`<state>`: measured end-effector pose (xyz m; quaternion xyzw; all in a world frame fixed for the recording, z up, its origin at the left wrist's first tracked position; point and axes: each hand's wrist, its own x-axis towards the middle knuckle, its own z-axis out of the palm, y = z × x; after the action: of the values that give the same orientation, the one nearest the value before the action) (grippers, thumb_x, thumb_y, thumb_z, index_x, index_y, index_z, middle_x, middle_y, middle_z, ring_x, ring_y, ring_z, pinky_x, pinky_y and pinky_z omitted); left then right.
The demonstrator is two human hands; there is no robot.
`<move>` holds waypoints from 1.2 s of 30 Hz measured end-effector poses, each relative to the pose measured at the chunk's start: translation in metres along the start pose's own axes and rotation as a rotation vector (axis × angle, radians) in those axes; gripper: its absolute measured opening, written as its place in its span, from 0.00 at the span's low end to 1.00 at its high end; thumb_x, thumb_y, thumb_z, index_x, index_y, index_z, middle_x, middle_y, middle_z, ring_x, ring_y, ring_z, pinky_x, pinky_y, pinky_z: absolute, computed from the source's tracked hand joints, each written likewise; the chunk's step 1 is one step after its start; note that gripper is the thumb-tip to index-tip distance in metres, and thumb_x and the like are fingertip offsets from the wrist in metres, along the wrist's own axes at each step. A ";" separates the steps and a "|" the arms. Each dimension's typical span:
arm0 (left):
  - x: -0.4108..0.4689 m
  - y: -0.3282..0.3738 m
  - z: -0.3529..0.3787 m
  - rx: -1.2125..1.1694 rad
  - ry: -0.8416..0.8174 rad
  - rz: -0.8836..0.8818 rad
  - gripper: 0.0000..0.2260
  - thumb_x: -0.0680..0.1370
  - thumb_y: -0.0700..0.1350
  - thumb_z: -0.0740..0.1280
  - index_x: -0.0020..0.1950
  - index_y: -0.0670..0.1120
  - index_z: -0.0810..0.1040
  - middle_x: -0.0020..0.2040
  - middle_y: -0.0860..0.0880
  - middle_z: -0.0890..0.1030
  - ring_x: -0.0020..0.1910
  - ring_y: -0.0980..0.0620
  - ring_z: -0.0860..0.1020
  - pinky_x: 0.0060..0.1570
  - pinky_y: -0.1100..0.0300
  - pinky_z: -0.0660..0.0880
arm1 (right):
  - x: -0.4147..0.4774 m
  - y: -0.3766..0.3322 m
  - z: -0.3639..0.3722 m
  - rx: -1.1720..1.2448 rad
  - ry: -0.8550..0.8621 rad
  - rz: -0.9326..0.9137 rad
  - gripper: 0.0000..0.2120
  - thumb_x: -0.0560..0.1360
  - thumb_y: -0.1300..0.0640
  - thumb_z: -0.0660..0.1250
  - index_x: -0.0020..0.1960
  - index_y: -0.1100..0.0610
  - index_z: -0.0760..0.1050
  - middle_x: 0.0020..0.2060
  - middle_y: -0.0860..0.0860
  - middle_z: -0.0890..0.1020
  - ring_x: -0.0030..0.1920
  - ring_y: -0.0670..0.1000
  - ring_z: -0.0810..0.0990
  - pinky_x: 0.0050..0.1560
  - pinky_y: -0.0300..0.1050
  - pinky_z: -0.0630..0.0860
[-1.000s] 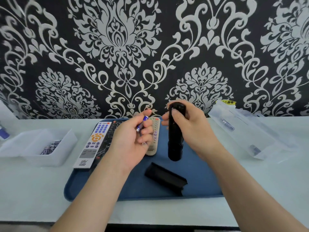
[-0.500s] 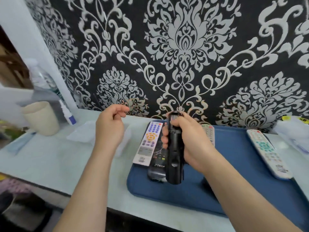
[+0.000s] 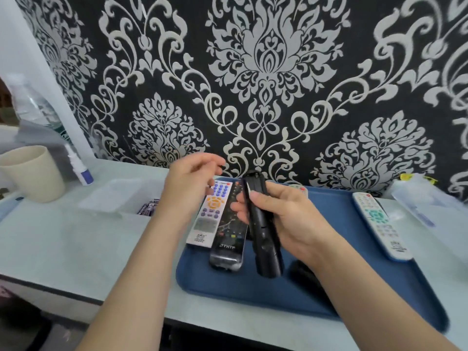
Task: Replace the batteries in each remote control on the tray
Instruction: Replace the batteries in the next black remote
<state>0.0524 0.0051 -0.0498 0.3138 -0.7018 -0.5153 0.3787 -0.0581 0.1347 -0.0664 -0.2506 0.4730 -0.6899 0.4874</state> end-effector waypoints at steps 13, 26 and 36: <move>-0.037 0.033 0.138 -0.048 -0.229 0.253 0.08 0.79 0.41 0.65 0.48 0.51 0.83 0.43 0.57 0.84 0.44 0.63 0.80 0.45 0.69 0.74 | -0.079 -0.071 -0.085 -0.685 0.064 -0.140 0.16 0.75 0.66 0.70 0.61 0.56 0.76 0.40 0.59 0.82 0.31 0.54 0.83 0.31 0.44 0.81; -0.057 0.067 0.319 0.636 -0.682 0.652 0.12 0.82 0.44 0.55 0.48 0.43 0.77 0.50 0.46 0.78 0.52 0.48 0.73 0.52 0.52 0.68 | -0.142 -0.119 -0.221 -0.707 0.723 -0.089 0.02 0.75 0.63 0.66 0.48 0.59 0.75 0.38 0.58 0.80 0.32 0.52 0.77 0.30 0.41 0.80; -0.049 0.055 0.332 1.058 -0.659 0.494 0.11 0.75 0.43 0.63 0.53 0.53 0.81 0.54 0.52 0.81 0.52 0.50 0.77 0.50 0.54 0.76 | -0.160 -0.117 -0.260 -1.078 0.789 0.111 0.12 0.71 0.60 0.72 0.51 0.54 0.74 0.42 0.50 0.80 0.38 0.54 0.80 0.44 0.46 0.77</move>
<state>-0.2088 0.2217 -0.0680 0.1133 -0.9901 -0.0690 0.0466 -0.2552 0.3958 -0.0538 -0.1631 0.9064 -0.3711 0.1192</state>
